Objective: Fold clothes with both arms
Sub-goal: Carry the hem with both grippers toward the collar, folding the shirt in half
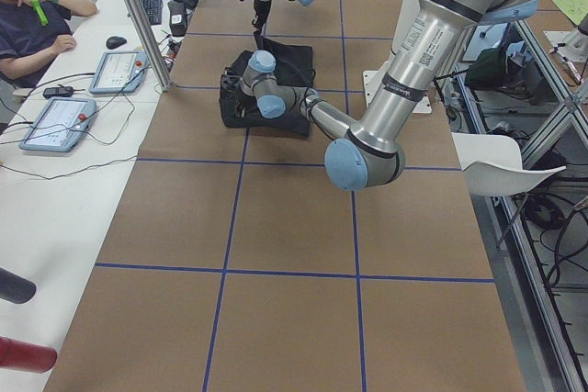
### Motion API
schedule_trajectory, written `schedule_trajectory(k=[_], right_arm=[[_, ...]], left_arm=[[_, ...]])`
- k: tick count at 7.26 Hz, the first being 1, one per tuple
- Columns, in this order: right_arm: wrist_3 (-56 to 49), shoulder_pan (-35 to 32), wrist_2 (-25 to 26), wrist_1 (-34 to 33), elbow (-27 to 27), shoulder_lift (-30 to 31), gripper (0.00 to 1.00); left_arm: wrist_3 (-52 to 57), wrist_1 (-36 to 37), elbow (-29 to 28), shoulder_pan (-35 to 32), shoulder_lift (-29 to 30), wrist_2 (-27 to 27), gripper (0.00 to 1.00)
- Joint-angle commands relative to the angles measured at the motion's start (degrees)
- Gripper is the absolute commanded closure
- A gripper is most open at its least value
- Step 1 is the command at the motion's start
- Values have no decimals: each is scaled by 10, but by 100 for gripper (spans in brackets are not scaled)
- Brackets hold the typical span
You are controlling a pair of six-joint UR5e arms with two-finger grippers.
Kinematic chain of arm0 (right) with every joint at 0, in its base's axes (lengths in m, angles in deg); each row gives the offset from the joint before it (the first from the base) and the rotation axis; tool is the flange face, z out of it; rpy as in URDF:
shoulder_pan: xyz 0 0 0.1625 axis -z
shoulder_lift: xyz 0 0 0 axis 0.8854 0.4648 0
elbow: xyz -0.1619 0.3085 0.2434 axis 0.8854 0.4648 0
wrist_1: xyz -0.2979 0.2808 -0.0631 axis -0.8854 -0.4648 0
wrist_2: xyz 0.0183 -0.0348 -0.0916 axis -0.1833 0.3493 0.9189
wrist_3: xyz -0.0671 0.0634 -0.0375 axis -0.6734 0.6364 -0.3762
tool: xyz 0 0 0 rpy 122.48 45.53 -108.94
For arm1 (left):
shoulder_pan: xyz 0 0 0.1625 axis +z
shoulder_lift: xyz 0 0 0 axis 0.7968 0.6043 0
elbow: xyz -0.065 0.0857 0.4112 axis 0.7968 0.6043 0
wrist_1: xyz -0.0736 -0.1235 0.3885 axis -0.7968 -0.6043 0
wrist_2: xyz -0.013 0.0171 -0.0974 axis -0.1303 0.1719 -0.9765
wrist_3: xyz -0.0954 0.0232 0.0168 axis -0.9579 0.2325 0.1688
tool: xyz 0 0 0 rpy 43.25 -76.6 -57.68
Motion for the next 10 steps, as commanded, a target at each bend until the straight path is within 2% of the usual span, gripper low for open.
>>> schedule_trajectory(k=[1,3,5,8,9,10], right_arm=[[-8,0,0,3,16,-1,100],[-8,1,1,23,34,-2,100],[-8,1,3,50,52,-2,100],[-20,1,3,53,60,-2,100],[-22,1,3,53,63,-2,87],[-23,0,7,53,66,-2,58]], left_arm=[[7,-4,-38,-2,22,0,100],[7,-28,-64,-2,28,0,100],[14,-28,-65,-3,30,-1,100],[49,-28,-68,-6,30,-1,100],[50,-28,-68,-6,30,-1,86],[54,-28,-68,-8,30,-1,63]])
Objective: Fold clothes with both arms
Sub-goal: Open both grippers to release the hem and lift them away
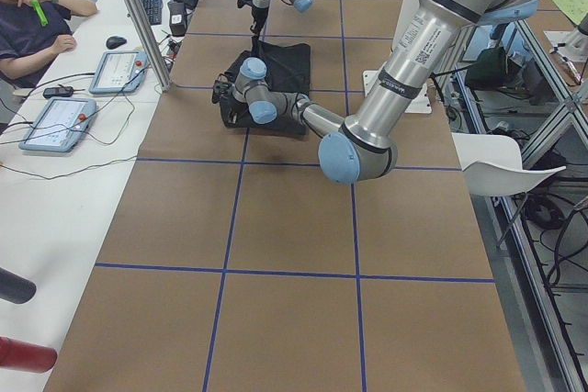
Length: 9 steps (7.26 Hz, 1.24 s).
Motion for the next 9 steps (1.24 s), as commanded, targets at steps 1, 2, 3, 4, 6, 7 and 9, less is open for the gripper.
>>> schedule_trajectory(k=[1,2,3,4,6,7,9], right_arm=[[-2,0,16,0,9,0,16],[-24,-9,20,-3,15,-19,1],[-46,-22,-4,-16,27,-39,1],[-89,-38,-38,-20,28,-40,1],[-138,-56,-86,-15,15,-31,0],[-189,-56,-87,-13,-13,-7,0],[-241,-56,-118,-12,-107,77,0]], left_arm=[[20,-1,0,-8,0,-1,30],[48,-16,1,-24,0,-6,0],[71,-30,4,-40,-3,-49,0],[78,-30,18,-48,-10,-106,0],[77,-30,116,-42,-87,-113,0],[71,-31,160,-38,-123,-131,0],[2,-50,207,30,-165,-138,0]])
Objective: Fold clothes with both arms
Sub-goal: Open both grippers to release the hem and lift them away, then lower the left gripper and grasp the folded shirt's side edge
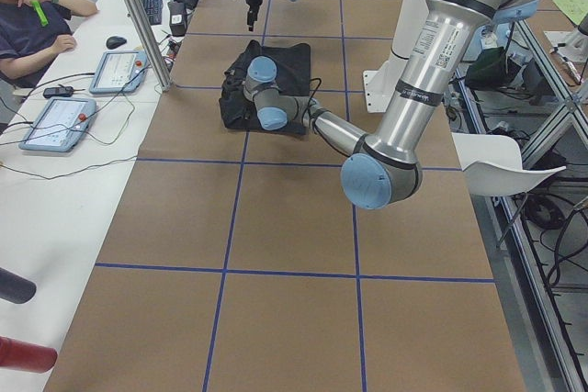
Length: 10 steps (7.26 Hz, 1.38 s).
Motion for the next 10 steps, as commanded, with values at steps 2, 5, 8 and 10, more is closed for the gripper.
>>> schedule_trajectory(k=[2,5,8,10], right_arm=[[-30,0,-17,1,-76,64,0],[-29,1,-14,1,-76,64,0],[-28,1,-13,1,-76,64,0],[-28,1,-13,1,-76,64,0]], left_arm=[[-83,-154,30,103,-110,29,0],[-117,-158,27,150,-109,49,17],[-118,-161,23,151,-107,44,75],[-117,-161,28,150,-112,43,100]])
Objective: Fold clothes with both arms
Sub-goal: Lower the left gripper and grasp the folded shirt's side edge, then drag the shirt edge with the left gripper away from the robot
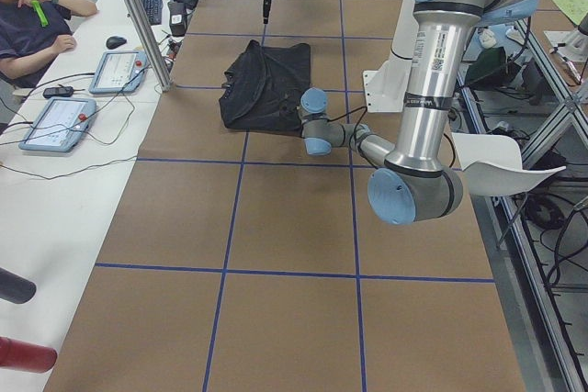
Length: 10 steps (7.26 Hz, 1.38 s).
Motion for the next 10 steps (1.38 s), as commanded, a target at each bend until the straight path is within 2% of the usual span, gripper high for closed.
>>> schedule_trajectory(k=[1,3,4,6,7,9,10], right_arm=[[2,0,0,0,0,0,0],[7,1,0,0,0,0,0],[7,1,0,0,0,0,0],[7,1,0,0,4,0,0],[7,1,0,0,3,0,0],[7,2,-1,0,3,-2,0],[7,2,-1,0,2,-3,0]], left_arm=[[4,3,5,-2,-6,-2,100],[11,9,2,-30,-3,-18,100],[48,18,-1,-46,-2,-19,100],[175,108,-14,-118,30,-17,100],[228,123,-72,-156,70,-15,100],[344,117,-287,-235,214,-13,100],[381,114,-397,-254,292,-10,100]])
